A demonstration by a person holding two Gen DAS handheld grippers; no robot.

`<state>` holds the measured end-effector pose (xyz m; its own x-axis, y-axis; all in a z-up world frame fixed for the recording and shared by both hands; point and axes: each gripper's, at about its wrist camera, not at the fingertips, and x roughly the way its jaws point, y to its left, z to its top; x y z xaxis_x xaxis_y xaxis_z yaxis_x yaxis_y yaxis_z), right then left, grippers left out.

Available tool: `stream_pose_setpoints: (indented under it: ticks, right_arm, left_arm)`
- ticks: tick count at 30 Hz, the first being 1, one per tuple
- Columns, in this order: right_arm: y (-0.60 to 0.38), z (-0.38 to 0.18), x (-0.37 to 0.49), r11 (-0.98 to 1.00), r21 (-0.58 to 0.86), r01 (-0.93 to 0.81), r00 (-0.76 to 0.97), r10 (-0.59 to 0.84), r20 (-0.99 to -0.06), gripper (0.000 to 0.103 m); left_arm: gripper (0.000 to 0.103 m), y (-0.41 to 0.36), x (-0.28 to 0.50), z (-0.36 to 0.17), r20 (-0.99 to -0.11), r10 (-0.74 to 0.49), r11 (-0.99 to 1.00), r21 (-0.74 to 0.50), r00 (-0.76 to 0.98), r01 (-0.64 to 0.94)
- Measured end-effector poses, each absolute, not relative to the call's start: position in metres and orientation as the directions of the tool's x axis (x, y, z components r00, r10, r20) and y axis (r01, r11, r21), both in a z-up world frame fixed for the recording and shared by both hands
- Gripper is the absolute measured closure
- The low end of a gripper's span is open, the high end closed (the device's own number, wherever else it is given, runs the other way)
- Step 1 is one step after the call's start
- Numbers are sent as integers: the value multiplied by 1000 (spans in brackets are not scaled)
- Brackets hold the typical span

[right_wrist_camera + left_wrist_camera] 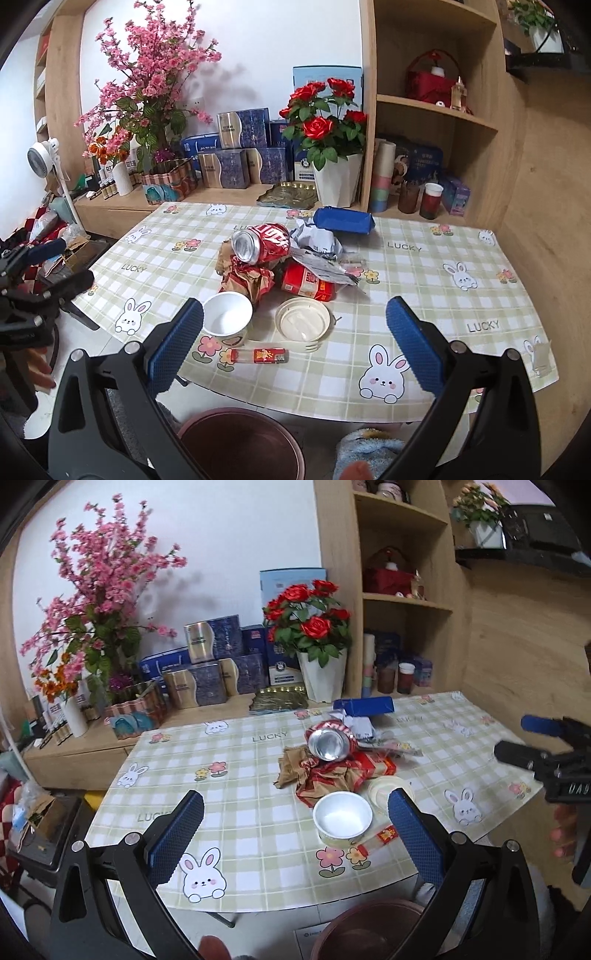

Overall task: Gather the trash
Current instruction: 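Grasp the white paper bowl with the left gripper while the right gripper grasps a paper wrapper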

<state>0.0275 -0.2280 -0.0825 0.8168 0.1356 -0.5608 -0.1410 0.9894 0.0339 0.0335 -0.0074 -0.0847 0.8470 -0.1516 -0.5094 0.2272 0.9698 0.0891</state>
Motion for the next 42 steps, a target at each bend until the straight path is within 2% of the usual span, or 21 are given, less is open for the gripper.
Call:
stream_pose_setpoints:
  ticks: [4,10,16,21,24,35,37,38,39,42]
  right_arm:
    - [-235,-99,38,985,65,-157,804,166,-571,5]
    - [-236,-133,62,985,32,-171,753,152,-641,5]
    - [-248,-159,82,992,10,-122,758,100,-645,6]
    - [-259,-175,97,996,-1,-92,747,68,-662,5]
    - [-264,-185,105,996,-31,-82,738,40,-673,6]
    - [-253,-203,156,947,-245,-210,763,2,-647,6]
    - [-249,-206,171,936,-266,-231,765,6,-644,6]
    - [-248,-208,181,935,-259,-242,762,18,-647,6]
    - [-247,-209,188,938,-242,-250,758,34,-651,6]
    - [-238,-217,208,922,-276,-272,757,28,-652,6]
  left_arm:
    - [5,-14,55,-112,-586,-156,969,66,795,238]
    - [5,-12,92,-149,-648,-139,983,1,749,183]
    - [5,-36,118,-186,-695,-207,960,-11,689,278]
    - [5,-61,145,-221,-748,-202,950,7,632,311]
    - [5,-68,158,-236,-757,-158,954,48,634,296]
    - [5,-94,169,-254,-764,-189,923,76,617,377]
    - [9,-94,171,-255,-763,-210,919,58,611,389]
    - [21,-92,172,-254,-762,-221,919,47,609,392]
    - [25,-91,174,-254,-766,-229,918,35,601,395]
    - [26,-84,173,-252,-762,-269,917,-17,589,397]
